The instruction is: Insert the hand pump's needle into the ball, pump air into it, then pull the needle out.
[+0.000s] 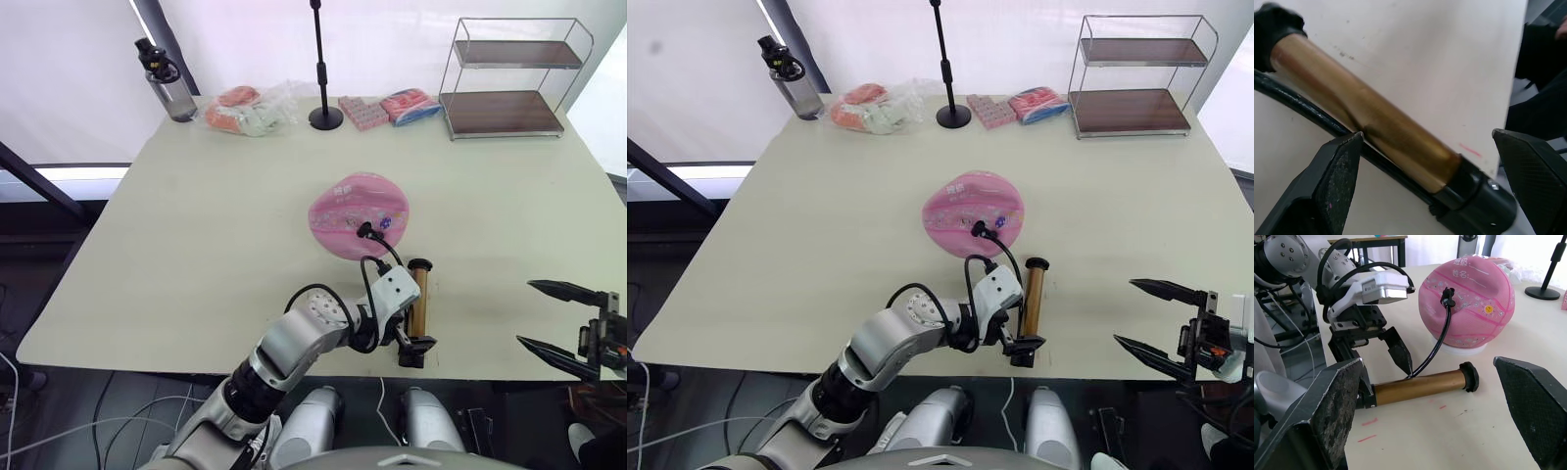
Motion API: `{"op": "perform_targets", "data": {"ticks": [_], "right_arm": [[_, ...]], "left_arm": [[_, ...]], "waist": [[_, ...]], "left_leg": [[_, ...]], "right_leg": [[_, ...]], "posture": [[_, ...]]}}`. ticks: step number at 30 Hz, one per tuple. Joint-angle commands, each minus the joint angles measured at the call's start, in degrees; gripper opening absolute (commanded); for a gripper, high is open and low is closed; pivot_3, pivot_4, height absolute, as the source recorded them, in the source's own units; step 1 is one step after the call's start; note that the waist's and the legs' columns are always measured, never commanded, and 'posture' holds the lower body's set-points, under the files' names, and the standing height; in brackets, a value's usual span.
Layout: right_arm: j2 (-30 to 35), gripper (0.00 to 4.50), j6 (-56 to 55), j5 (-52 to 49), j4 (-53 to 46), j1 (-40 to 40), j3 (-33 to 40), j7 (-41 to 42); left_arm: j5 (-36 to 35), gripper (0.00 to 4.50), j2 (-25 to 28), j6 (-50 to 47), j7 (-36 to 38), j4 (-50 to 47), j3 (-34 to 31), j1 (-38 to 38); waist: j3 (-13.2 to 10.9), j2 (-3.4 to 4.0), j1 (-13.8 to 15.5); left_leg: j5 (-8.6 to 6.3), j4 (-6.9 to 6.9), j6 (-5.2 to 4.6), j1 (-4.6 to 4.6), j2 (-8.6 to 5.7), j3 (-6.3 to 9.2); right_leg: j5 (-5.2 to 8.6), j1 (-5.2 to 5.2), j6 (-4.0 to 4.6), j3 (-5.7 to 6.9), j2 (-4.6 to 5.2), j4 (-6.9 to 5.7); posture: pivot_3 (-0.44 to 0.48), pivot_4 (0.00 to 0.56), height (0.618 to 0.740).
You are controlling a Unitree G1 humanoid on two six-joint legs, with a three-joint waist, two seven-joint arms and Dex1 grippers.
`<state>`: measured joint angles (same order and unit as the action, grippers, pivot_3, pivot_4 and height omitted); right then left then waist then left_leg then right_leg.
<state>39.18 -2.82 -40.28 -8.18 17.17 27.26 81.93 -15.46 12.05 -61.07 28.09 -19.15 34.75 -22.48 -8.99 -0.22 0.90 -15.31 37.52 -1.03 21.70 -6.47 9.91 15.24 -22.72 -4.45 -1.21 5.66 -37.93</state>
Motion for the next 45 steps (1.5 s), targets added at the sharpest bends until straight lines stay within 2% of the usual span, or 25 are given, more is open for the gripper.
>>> {"op": "perform_targets", "data": {"ticks": [1,10,18,21,24,26,27,28,32,41,45], "right_arm": [[-0.2,4.50,-1.0,-0.6,-1.8,0.5,0.8,0.0],[0.8,4.50,-3.1,1.2,-0.3,2.5,1.5,1.9],[0.3,4.50,-3.7,1.4,0.0,2.5,1.2,1.5],[0.0,4.50,-3.9,1.6,0.1,2.3,0.9,1.2],[-0.1,4.50,-4.0,1.7,0.3,2.1,0.6,1.1],[-0.2,4.50,-4.0,1.7,0.4,1.9,0.6,1.1],[-0.1,4.50,-4.0,1.7,0.5,1.9,0.6,1.1],[-0.2,4.50,-4.1,1.7,0.6,1.8,0.6,1.1],[-0.3,4.50,-4.0,1.7,0.5,1.7,0.3,0.9],[-1.3,4.50,-1.9,-0.1,-1.7,0.8,-0.6,-2.1],[-2.2,4.50,0.3,-1.0,-4.0,0.0,-1.5,-5.2]], "left_arm": [[1.1,4.48,-2.2,-1.3,-2.1,0.9,1.1,-0.9],[2.8,4.48,-7.0,-4.0,-5.7,4.9,2.0,-3.0],[3.0,4.48,-6.7,-6.5,-6.2,3.8,2.5,-2.9],[3.3,3.85,-5.6,-6.6,-6.0,4.0,2.1,-2.9],[3.1,2.51,-5.4,-6.6,-6.0,4.0,1.9,-2.9],[2.9,1.87,-5.7,-6.7,-6.1,4.0,1.5,-2.9],[2.9,1.24,-5.7,-6.7,-6.1,4.0,1.5,-2.9],[2.8,1.01,-5.7,-6.5,-6.0,4.0,1.5,-2.9],[1.5,1.01,-4.2,-5.1,-3.7,2.4,0.4,-2.8],[-1.9,1.01,3.4,4.2,5.2,-2.9,-2.6,-1.1],[-4.2,1.01,5.3,9.9,8.8,-3.6,-6.4,1.3]], "waist": [[0.0,0.00,0.0],[0.0,-0.01,0.1],[0.0,0.00,0.0],[0.0,0.00,0.0],[0.0,0.01,0.1],[0.0,0.01,0.1],[0.0,0.01,0.1],[0.0,0.01,0.1],[0.0,0.02,0.0],[0.0,0.05,0.0],[0.0,0.06,-0.1]], "left_leg": [[0.00,0.00,0.00,-0.01,0.00,-0.02],[0.00,0.02,0.00,0.01,-0.01,-0.03],[0.00,0.02,0.00,-0.01,-0.01,-0.03],[0.00,0.02,0.00,-0.01,-0.01,-0.03],[0.00,0.02,0.00,-0.01,-0.01,-0.03],[0.00,0.03,0.00,0.00,-0.01,-0.03],[0.00,0.03,0.01,0.00,-0.01,-0.03],[0.00,0.03,0.01,0.00,-0.01,-0.03],[0.00,0.03,0.01,0.00,-0.01,-0.03],[0.00,0.03,0.01,0.00,0.00,-0.02],[0.00,0.03,0.01,-0.01,0.00,-0.03]], "right_leg": [[0.00,0.00,0.00,-0.02,0.00,0.00],[-0.01,0.00,-0.04,-0.03,0.00,0.01],[-0.01,0.00,-0.04,-0.03,-0.01,-0.01],[-0.01,0.00,-0.04,-0.03,-0.01,0.00],[-0.01,0.00,-0.04,-0.04,-0.01,-0.01],[-0.01,0.00,-0.04,-0.03,-0.01,0.00],[-0.01,0.00,-0.04,-0.04,-0.01,0.00],[-0.02,0.00,-0.04,-0.03,-0.01,0.00],[-0.02,0.00,-0.04,-0.04,0.00,0.00],[-0.02,-0.01,-0.03,-0.04,0.01,0.00],[-0.02,-0.01,-0.03,-0.07,0.12,0.00]], "posture": [[0.000,0.150,0.736],[0.000,0.150,0.736],[0.000,0.150,0.736],[0.000,0.150,0.736],[0.000,0.150,0.736],[0.000,0.150,0.736],[0.000,0.150,0.736],[0.000,0.150,0.736],[0.000,0.150,0.736],[0.000,0.150,0.736],[0.000,0.150,0.736]]}}
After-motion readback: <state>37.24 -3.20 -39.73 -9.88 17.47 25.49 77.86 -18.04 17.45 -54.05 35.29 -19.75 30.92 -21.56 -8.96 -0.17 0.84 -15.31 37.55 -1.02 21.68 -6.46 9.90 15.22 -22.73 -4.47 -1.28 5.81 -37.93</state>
